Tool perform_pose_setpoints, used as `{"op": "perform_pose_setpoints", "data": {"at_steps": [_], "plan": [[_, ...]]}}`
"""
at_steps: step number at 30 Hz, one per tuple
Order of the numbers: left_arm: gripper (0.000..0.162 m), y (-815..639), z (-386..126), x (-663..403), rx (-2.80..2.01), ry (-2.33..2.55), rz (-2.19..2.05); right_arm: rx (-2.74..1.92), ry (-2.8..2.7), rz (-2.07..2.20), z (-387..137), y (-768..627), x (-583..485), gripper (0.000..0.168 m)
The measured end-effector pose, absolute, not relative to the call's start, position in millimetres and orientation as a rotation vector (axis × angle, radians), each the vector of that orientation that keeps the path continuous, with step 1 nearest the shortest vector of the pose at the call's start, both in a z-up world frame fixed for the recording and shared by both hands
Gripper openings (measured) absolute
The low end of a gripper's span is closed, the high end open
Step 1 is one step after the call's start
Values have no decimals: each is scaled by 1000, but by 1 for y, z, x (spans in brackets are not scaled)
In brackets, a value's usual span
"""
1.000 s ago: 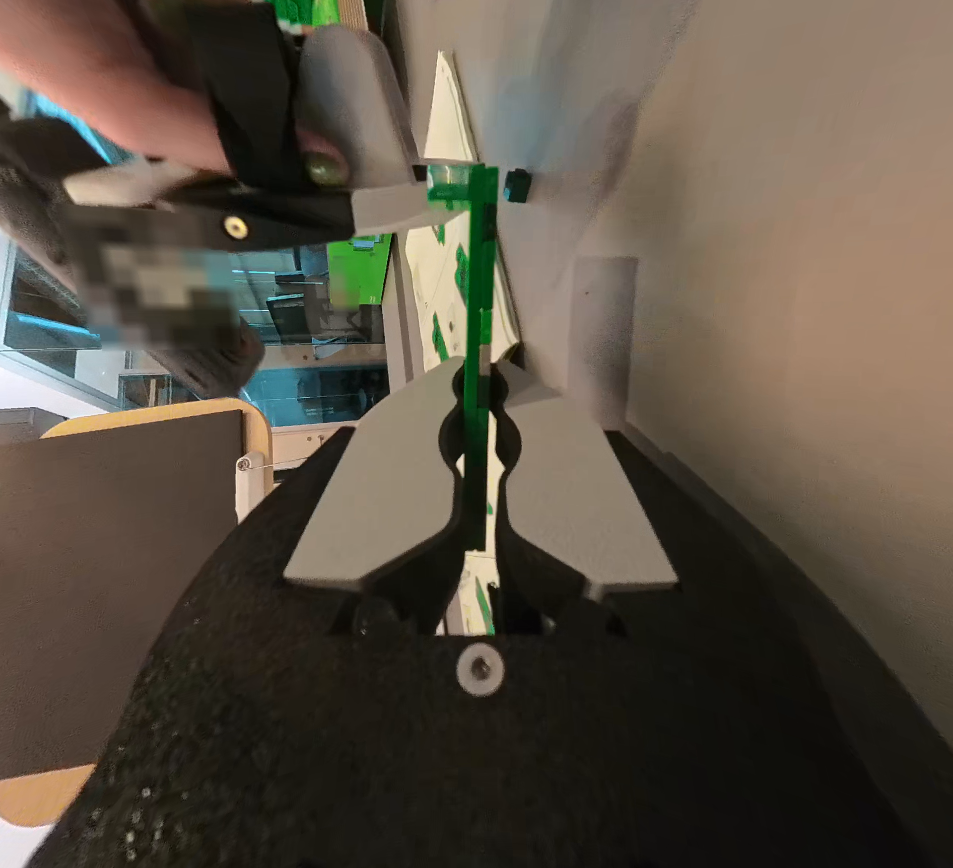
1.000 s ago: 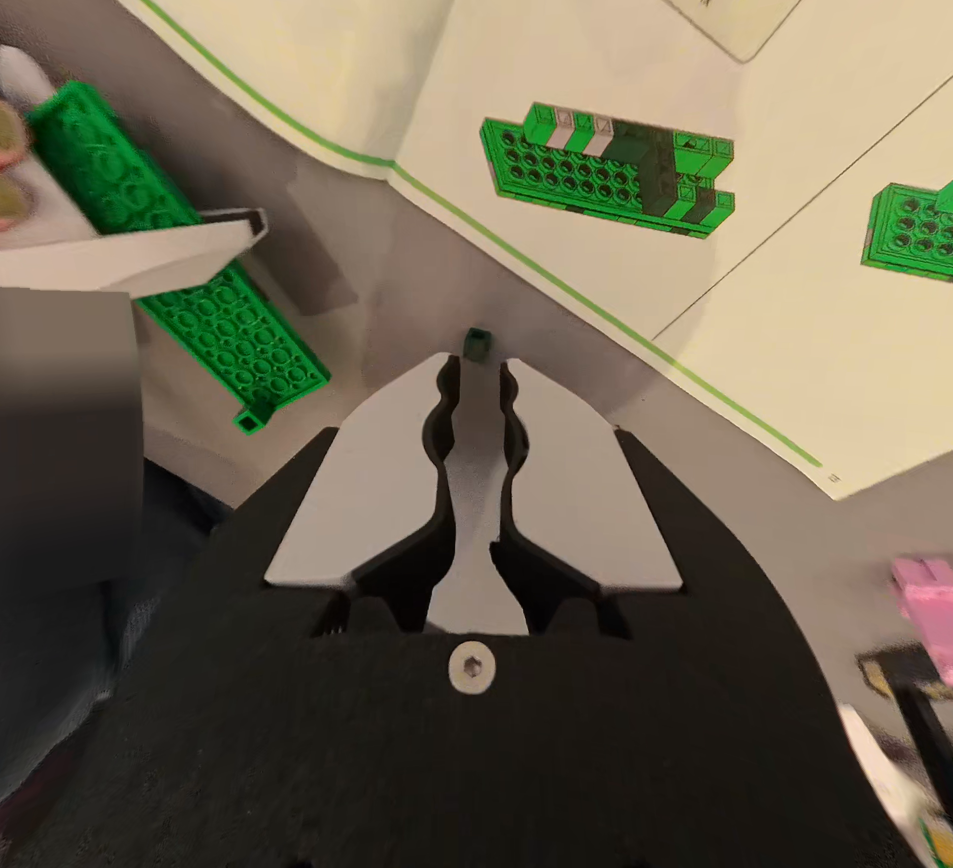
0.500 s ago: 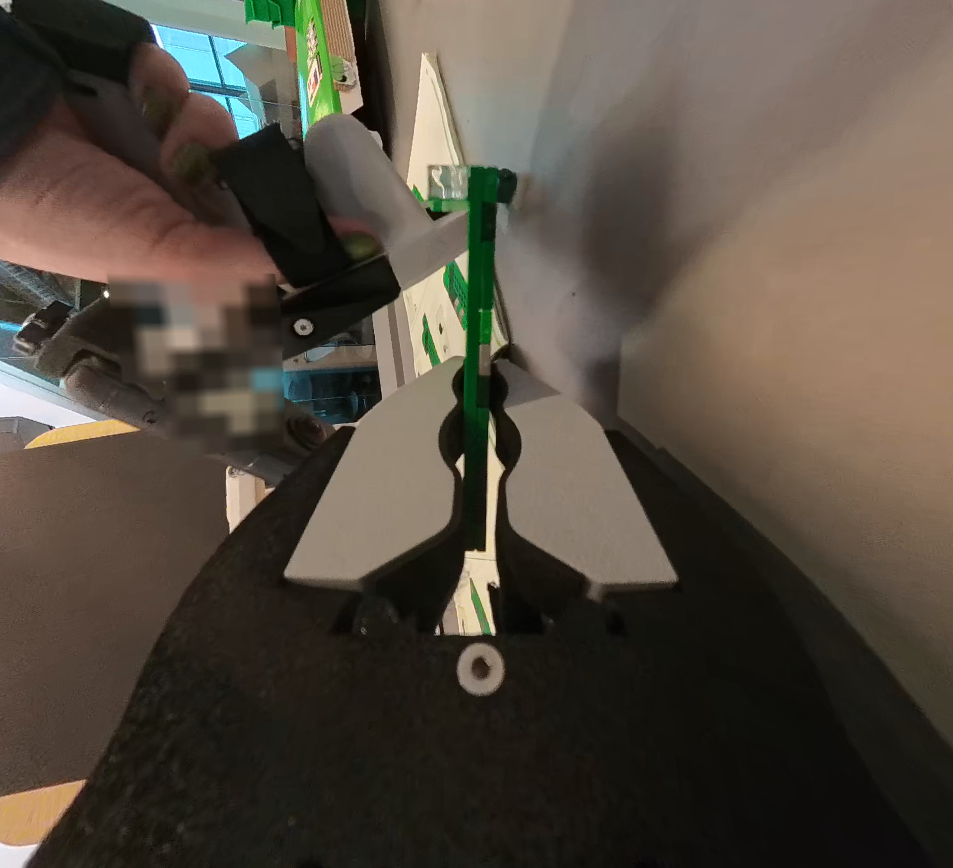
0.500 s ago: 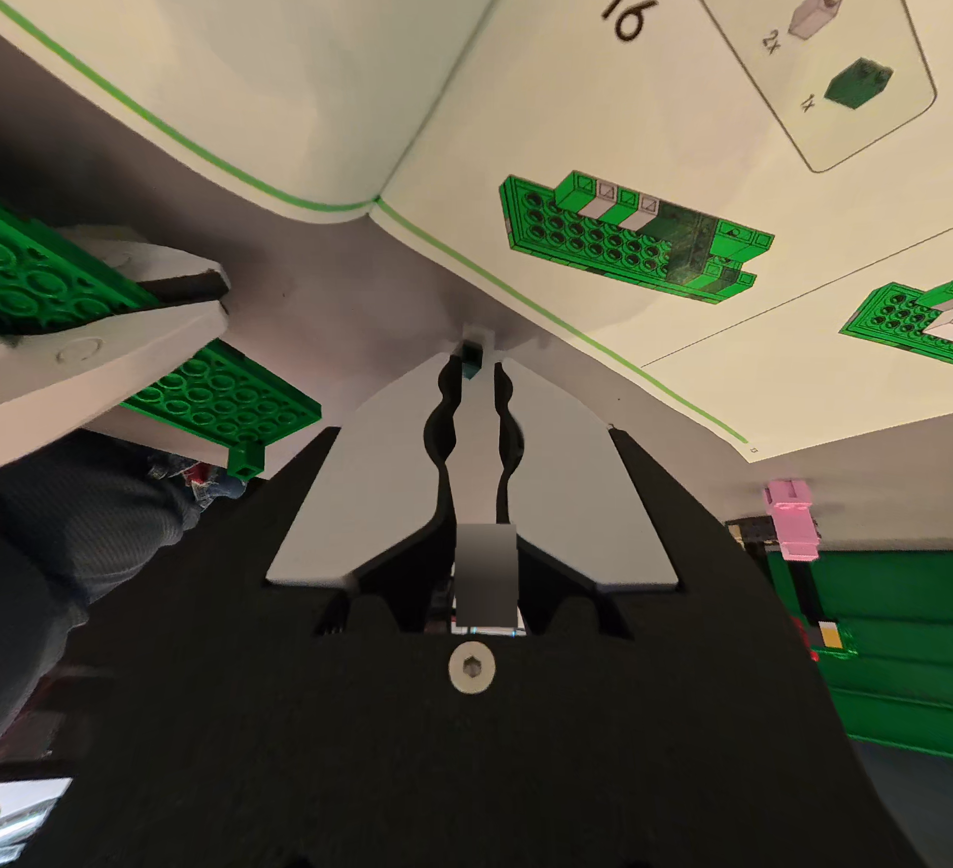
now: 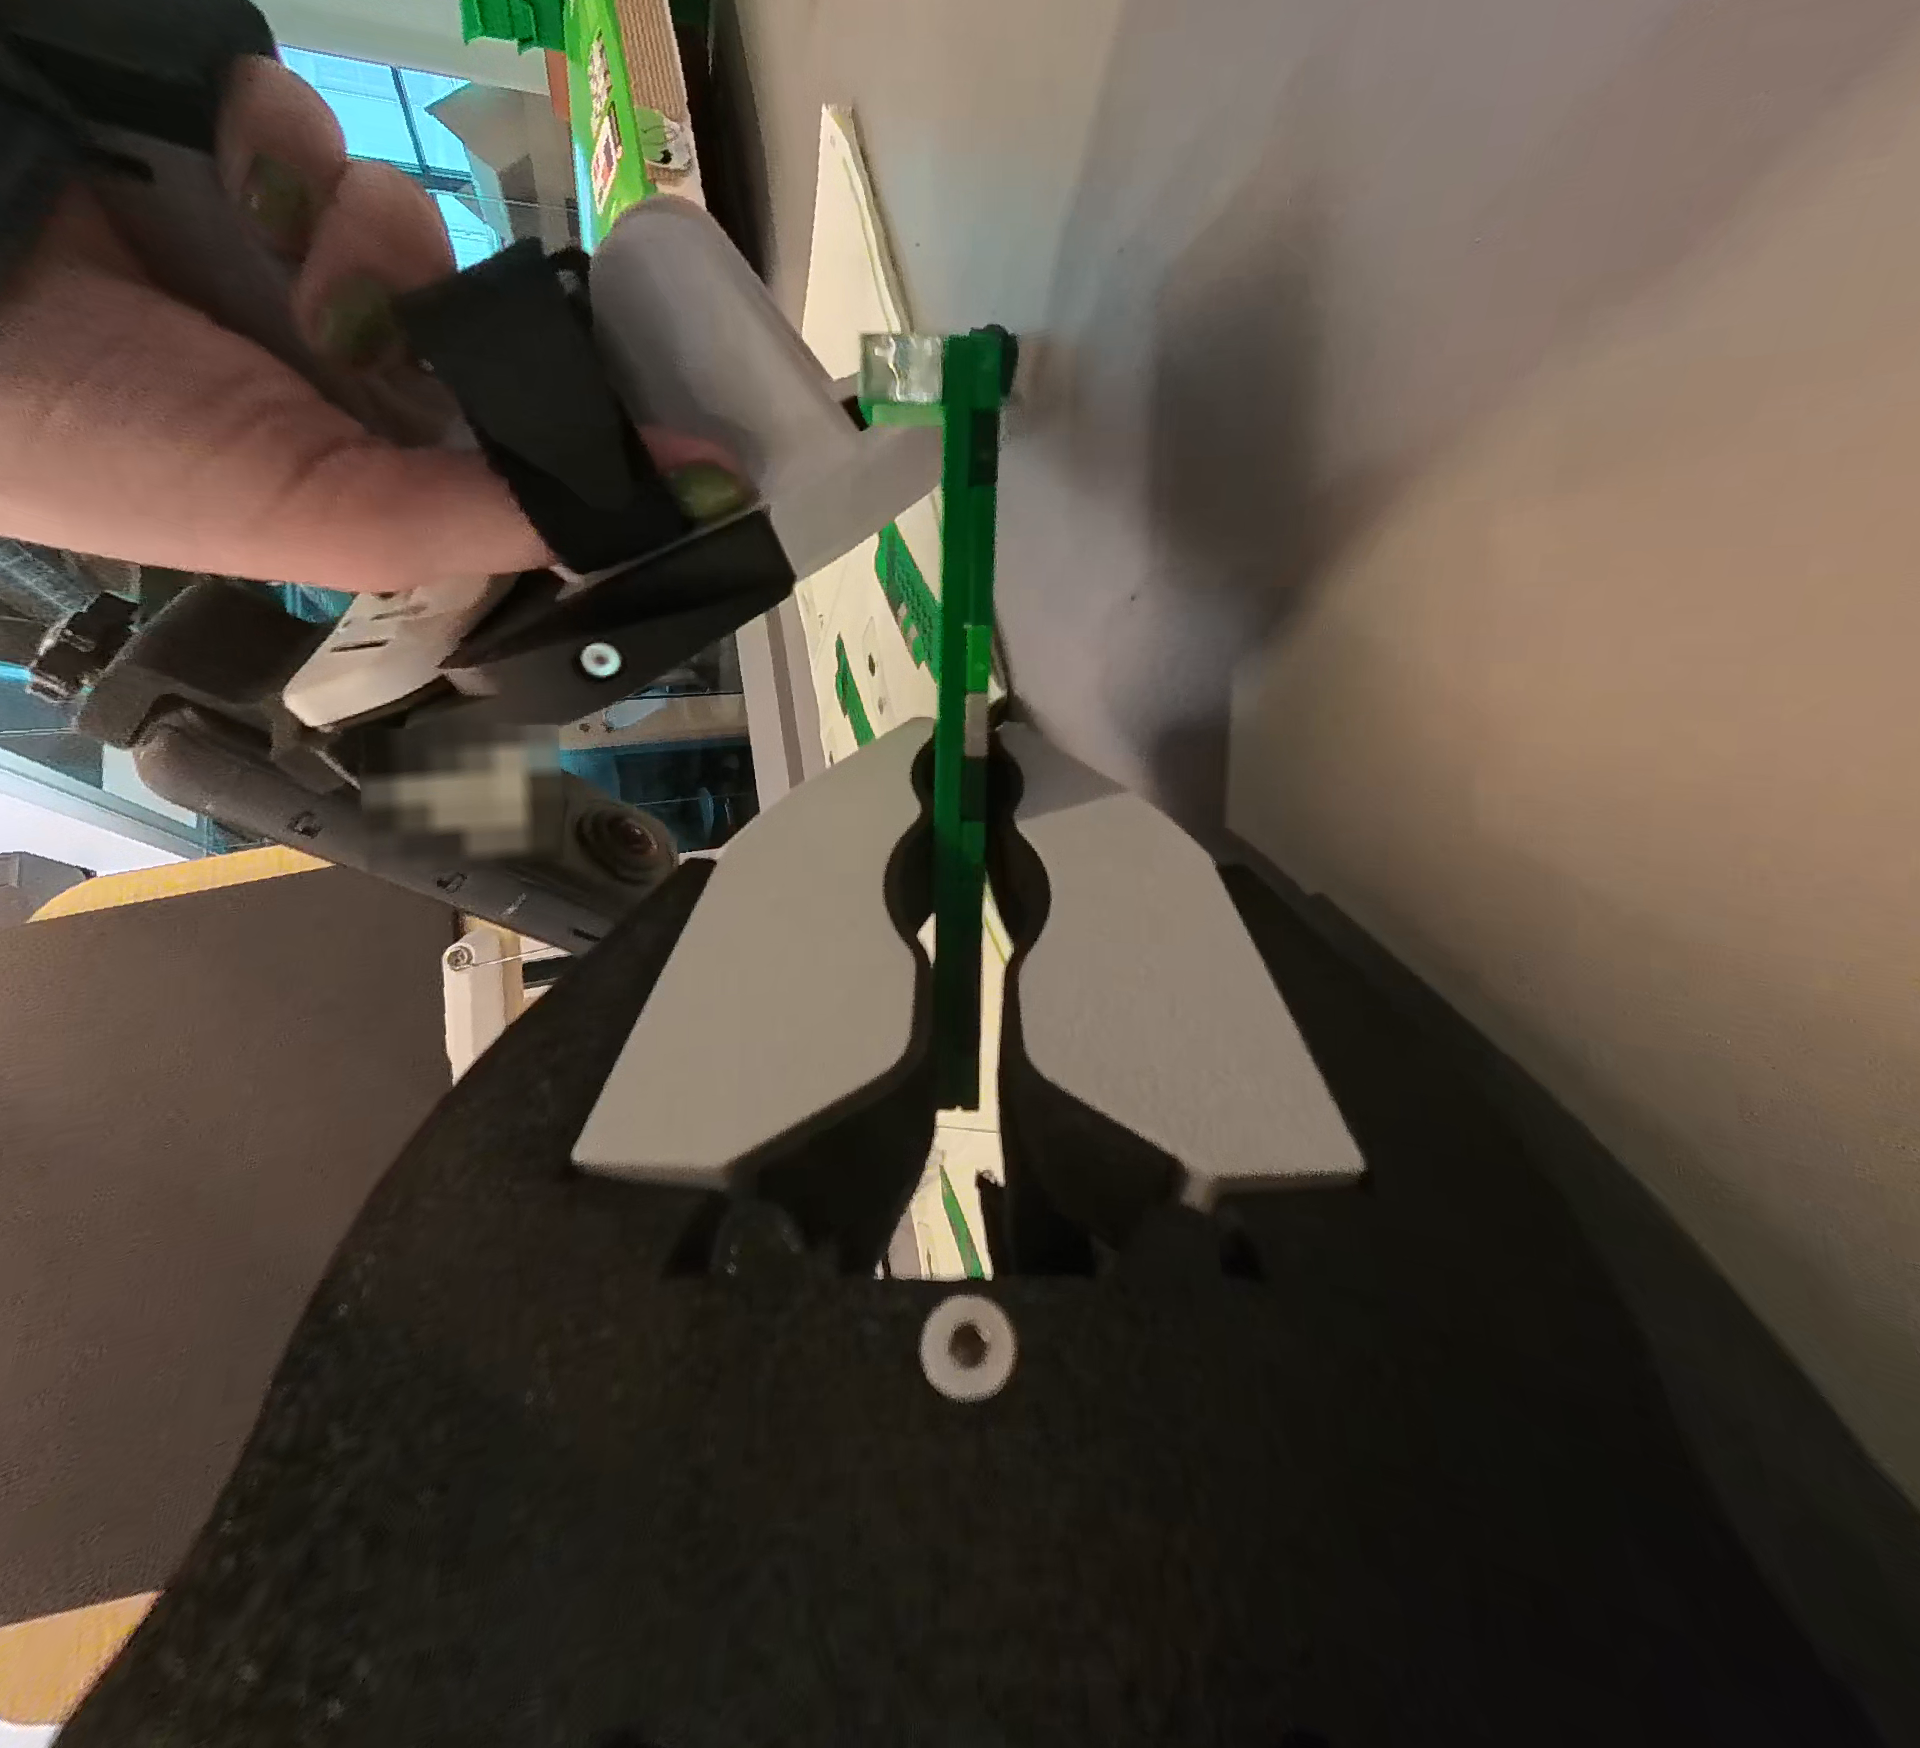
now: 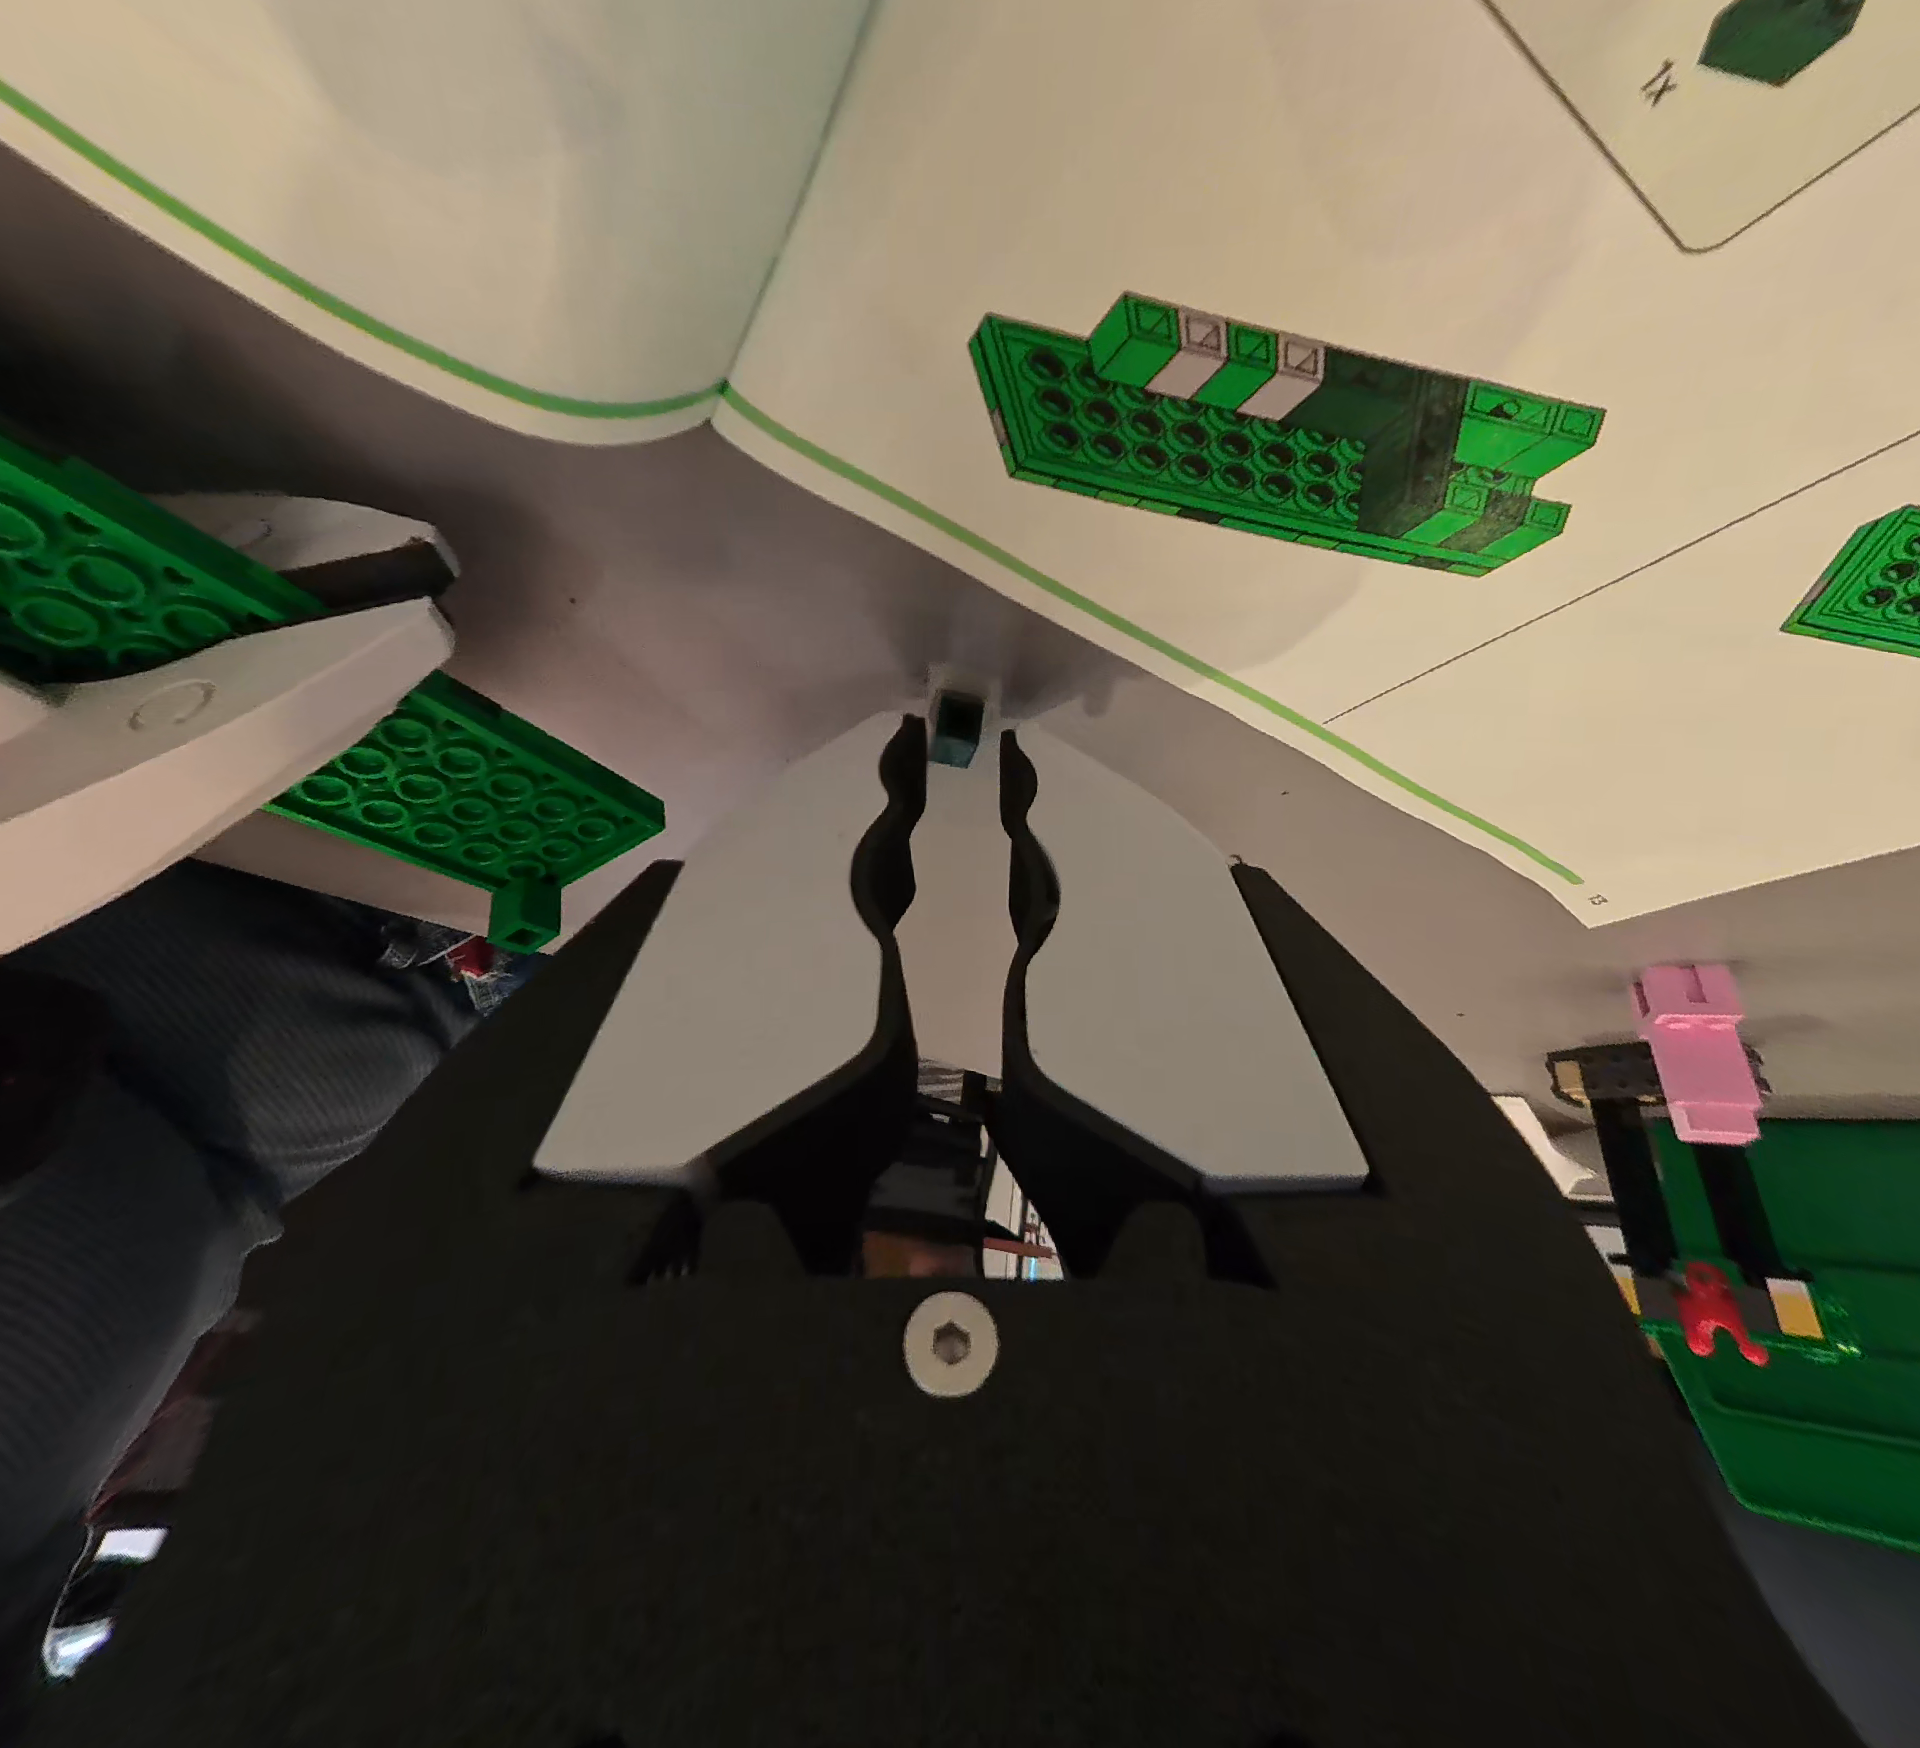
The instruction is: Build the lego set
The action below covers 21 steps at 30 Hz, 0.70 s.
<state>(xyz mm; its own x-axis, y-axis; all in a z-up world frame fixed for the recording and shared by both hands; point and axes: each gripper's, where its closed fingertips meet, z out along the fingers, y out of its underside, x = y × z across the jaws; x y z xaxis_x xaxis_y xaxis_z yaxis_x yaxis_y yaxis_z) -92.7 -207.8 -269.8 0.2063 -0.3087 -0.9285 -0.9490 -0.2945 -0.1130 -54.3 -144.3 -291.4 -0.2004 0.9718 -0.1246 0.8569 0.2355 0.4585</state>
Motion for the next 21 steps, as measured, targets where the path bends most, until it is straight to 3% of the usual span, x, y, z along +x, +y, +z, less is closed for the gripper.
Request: {"op": "perform_pose_setpoints", "data": {"at_steps": [7, 16, 21], "plan": [[7, -208, -270, -96, -1774, 1143, 1071, 1689, 2158, 324, -289, -147, -57, 8], [6, -212, -273, -103, -1885, 1011, 870, 1601, 2319, -1186, -212, -214, -91, 8], [6, -212, -273, -99, -1864, 1030, 873, 1577, 2395, -1375, -212, -224, -71, 8]]}}
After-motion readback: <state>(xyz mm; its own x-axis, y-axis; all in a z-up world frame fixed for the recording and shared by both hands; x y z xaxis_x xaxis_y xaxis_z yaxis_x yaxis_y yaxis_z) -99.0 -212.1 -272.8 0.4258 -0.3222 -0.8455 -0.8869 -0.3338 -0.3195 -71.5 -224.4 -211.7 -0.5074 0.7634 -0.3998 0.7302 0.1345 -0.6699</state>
